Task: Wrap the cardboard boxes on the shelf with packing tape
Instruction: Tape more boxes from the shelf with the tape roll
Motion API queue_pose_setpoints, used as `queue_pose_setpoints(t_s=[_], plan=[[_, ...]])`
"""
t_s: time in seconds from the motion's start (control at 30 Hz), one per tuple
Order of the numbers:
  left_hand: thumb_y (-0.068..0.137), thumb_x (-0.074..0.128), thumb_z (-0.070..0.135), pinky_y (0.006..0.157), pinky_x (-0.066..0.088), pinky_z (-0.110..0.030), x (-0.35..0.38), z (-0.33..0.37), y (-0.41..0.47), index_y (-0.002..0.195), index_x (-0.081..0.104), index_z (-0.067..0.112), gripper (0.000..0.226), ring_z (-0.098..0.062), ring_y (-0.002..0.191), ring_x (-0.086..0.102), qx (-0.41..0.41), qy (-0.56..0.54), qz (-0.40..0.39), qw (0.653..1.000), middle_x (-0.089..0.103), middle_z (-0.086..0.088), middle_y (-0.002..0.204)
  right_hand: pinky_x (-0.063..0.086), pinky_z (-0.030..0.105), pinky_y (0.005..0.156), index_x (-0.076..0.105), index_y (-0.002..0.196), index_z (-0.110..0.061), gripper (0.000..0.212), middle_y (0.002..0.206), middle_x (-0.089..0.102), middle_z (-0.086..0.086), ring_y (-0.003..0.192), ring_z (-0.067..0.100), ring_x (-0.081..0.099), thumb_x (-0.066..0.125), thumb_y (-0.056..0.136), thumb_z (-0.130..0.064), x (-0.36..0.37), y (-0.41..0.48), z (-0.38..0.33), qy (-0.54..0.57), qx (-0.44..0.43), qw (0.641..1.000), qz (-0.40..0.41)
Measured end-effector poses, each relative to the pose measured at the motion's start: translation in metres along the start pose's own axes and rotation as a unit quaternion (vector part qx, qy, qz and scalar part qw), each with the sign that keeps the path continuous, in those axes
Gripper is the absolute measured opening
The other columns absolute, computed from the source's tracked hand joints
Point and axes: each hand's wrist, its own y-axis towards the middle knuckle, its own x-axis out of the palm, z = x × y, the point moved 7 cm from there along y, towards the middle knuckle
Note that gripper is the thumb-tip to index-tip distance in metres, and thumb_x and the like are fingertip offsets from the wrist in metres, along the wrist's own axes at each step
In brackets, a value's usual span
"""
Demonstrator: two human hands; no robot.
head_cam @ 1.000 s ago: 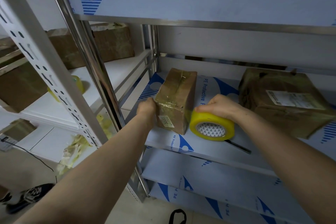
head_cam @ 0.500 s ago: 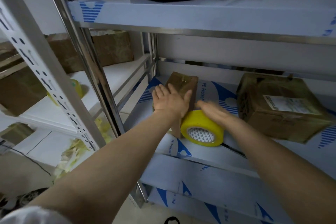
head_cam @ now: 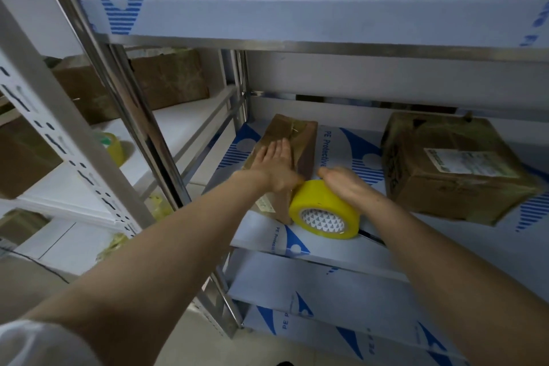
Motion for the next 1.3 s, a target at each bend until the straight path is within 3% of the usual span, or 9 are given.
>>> queue_pose_setpoints(t_s=[0.3,0.4,0.5,0.7,0.87,0.97,1.1,1.23,1.3], plan=[[0.081,0.015,0.082,0.108,-0.022,-0.052,-0.002,-0.018,-0.001,0.152,-0.005,0.016,0.100,-0.027,0.144,-0.022,-0.052,0.089,0.056,0.993,-0.013,-0.012,0.159,0.031,0.031,0.063,0.049,0.073,-0.012,0.030,0.074,0.046,0.008,0.070,0.020,0.045,0.042,0.096,-0.030,0.002,0.001,0.003,0.021,0.011,1.000,0.011],[0.083,0.027,0.078,0.108,-0.003,-0.066,0.005,-0.024,-0.008,0.152,-0.007,0.027,0.093,-0.037,0.143,-0.019,-0.117,0.038,0.044,0.991,-0.020,-0.015,0.157,0.034,0.032,0.068,0.052,0.081,-0.009,0.029,0.082,0.049,0.011,0.077,0.022,0.048,0.043,0.096,-0.032,0.005,0.003,0.007,0.023,0.017,1.000,0.013],[0.088,0.034,0.066,0.108,0.019,-0.060,0.003,-0.025,-0.009,0.152,-0.004,0.029,0.083,-0.037,0.144,-0.006,-0.120,-0.033,0.026,0.992,-0.017,-0.010,0.158,0.038,0.032,0.071,0.053,0.093,-0.010,0.029,0.092,0.053,0.011,0.081,0.023,0.052,0.046,0.095,-0.038,0.006,-0.002,0.006,0.056,0.018,0.998,0.005],[0.084,0.047,0.058,0.114,0.014,-0.045,-0.010,-0.051,-0.009,0.147,0.028,0.031,0.071,-0.035,0.143,0.009,-0.090,-0.200,-0.004,0.976,0.011,-0.012,0.157,0.052,0.042,0.088,0.057,0.109,-0.015,0.066,0.104,0.063,0.009,0.094,0.026,0.062,0.076,0.059,-0.053,0.003,-0.031,-0.019,0.120,-0.018,0.983,-0.136],[0.091,0.050,0.037,0.065,0.051,-0.027,-0.001,-0.076,-0.021,0.110,0.058,0.012,0.033,-0.023,0.072,0.062,-0.109,-0.522,-0.090,0.841,0.065,-0.009,0.086,0.053,0.043,0.085,0.069,0.096,-0.011,0.040,0.096,0.071,0.013,0.090,0.028,0.067,0.073,0.057,-0.022,-0.001,-0.050,-0.063,0.203,-0.115,0.951,-0.204],[0.084,0.051,0.039,0.073,0.050,-0.031,0.010,-0.092,-0.019,0.096,0.061,0.013,0.031,-0.024,0.077,0.062,-0.115,-0.546,-0.094,0.825,0.066,-0.010,0.088,0.055,0.040,0.083,0.069,0.096,-0.012,0.041,0.092,0.072,0.010,0.087,0.025,0.068,0.080,0.057,-0.017,0.004,-0.054,-0.085,0.242,-0.143,0.936,-0.210],[0.089,0.056,0.014,0.066,0.043,-0.030,-0.002,-0.122,-0.014,0.069,0.053,0.005,0.023,-0.027,0.072,0.052,-0.199,-0.525,0.119,0.819,0.054,-0.012,0.069,0.058,0.039,0.080,0.068,0.092,-0.012,0.025,0.087,0.072,0.008,0.080,0.022,0.069,0.076,0.073,-0.024,0.011,-0.037,-0.114,0.275,-0.138,0.945,-0.114],[0.087,0.056,0.008,0.058,0.038,-0.027,0.019,-0.134,-0.023,0.071,0.050,0.008,0.017,-0.022,0.066,0.047,-0.249,-0.680,0.182,0.665,0.050,-0.008,0.065,0.058,0.039,0.081,0.068,0.086,-0.015,0.025,0.082,0.073,0.010,0.072,0.020,0.070,0.068,0.083,-0.040,0.024,-0.025,-0.131,0.249,-0.138,0.955,-0.081],[0.088,0.050,0.007,0.057,0.039,-0.026,0.032,-0.131,-0.021,0.073,0.053,0.010,0.016,-0.018,0.067,0.048,-0.234,-0.713,0.160,0.641,0.054,-0.008,0.069,0.055,0.045,0.089,0.068,0.094,-0.018,0.034,0.092,0.074,0.010,0.086,0.024,0.071,0.065,0.082,-0.049,0.030,-0.023,-0.127,0.241,-0.126,0.958,-0.087]])
